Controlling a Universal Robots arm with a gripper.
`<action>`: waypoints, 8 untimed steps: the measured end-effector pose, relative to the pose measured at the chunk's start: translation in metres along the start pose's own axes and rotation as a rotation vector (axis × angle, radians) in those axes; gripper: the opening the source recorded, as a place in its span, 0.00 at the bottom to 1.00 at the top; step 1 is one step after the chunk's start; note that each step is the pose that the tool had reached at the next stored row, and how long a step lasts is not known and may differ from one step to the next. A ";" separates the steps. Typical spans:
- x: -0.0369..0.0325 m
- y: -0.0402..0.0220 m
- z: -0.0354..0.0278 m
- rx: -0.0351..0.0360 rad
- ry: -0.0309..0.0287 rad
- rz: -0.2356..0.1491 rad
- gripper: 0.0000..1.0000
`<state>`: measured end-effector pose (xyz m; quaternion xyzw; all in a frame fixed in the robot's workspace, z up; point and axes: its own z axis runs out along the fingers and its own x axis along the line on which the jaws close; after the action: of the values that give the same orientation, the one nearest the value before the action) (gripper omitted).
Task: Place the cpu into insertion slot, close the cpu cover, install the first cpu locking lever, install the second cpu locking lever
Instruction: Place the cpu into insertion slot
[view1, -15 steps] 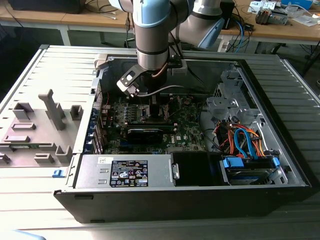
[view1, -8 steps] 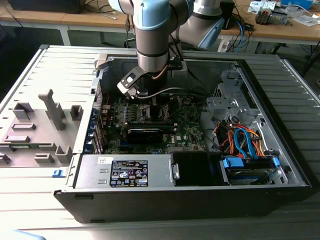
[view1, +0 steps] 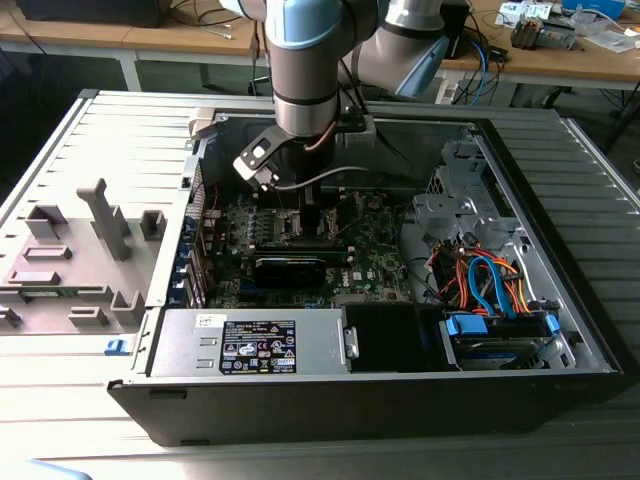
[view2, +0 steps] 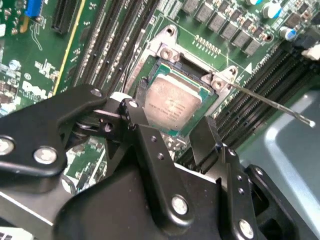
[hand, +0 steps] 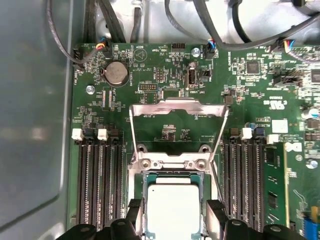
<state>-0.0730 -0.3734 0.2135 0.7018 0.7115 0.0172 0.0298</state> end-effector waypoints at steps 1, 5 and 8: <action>0.0003 0.0000 -0.0003 -0.0001 0.0006 0.000 0.62; 0.0005 0.0000 -0.0004 -0.0001 0.0075 0.001 0.47; 0.0003 0.0003 -0.0003 0.0002 0.0078 0.000 0.29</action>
<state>-0.0728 -0.3731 0.2138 0.7019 0.7115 0.0199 0.0269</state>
